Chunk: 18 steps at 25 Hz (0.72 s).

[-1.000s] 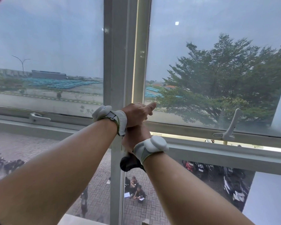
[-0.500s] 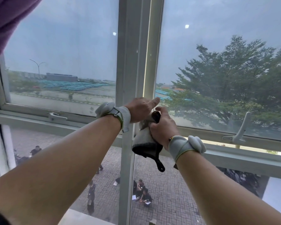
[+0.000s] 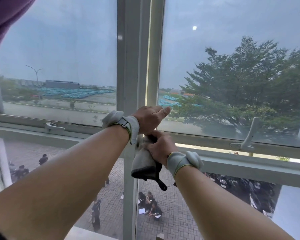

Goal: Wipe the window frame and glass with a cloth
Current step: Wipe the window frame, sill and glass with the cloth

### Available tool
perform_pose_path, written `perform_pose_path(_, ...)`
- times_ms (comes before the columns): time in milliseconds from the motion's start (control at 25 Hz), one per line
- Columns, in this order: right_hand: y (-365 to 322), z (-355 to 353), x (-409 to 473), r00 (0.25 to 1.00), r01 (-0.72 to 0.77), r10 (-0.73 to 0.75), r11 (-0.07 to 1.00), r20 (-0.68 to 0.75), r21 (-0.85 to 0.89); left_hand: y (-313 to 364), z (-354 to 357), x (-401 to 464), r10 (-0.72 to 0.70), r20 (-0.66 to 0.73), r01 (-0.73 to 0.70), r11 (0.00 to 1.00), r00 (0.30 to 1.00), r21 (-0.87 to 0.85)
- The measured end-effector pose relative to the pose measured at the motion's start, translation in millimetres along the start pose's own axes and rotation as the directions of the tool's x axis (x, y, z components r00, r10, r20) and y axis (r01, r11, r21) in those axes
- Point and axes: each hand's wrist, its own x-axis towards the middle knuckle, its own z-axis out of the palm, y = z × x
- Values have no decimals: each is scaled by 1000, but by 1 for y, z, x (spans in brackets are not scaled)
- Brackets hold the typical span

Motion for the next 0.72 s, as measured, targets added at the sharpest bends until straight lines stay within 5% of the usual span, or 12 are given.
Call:
perform_pose_path(480,-9,9,0,999,51,-40,889,34,-455,7,16,7,-44,68,40,998,997,52)
perform_pose_path(720,-3,-1,2,998,50,-55,844,7,-534,14,33,19,-92,147,83,994,985,70)
